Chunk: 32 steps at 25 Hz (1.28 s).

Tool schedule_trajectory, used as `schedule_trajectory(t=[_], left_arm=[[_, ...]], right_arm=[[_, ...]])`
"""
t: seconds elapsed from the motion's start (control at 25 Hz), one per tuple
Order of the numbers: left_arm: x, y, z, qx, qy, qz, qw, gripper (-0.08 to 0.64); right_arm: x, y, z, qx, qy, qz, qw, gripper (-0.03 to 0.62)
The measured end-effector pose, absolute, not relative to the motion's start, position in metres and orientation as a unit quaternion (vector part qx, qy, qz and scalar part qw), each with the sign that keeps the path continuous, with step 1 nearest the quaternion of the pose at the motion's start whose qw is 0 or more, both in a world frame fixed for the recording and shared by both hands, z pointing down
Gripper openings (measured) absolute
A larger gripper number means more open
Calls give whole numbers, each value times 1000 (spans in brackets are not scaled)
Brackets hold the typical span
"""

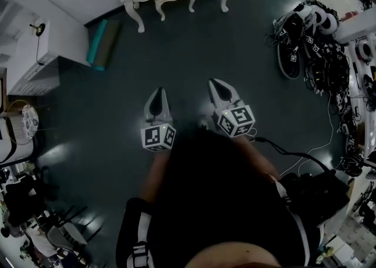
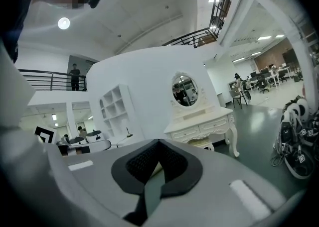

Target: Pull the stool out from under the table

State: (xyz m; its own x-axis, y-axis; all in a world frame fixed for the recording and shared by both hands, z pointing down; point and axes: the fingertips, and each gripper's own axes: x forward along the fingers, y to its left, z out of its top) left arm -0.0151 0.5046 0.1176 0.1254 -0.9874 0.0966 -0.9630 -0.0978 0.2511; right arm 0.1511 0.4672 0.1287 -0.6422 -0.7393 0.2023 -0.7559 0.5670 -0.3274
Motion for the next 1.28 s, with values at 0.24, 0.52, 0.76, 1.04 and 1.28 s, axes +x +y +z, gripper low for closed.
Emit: schedule_trajectory(t=[0.24, 0.52, 0.76, 1.04, 1.28], left_arm=[[7, 495, 115, 733, -668, -47, 119, 11], [15, 496, 123, 734, -666, -34, 130, 11], [8, 475, 129, 740, -657, -39, 140, 11], [-18, 417, 127, 742, -655, -47, 136, 9], [-60, 365, 131, 747, -648, -49, 143, 11]], right_arm=[[172, 455, 125, 415, -892, 178, 20, -2], [178, 439, 132, 416, -888, 195, 18, -2], [165, 419, 136, 416, -885, 206, 16, -2], [139, 374, 134, 422, -885, 198, 11, -2], [101, 322, 136, 434, -879, 197, 15, -2]])
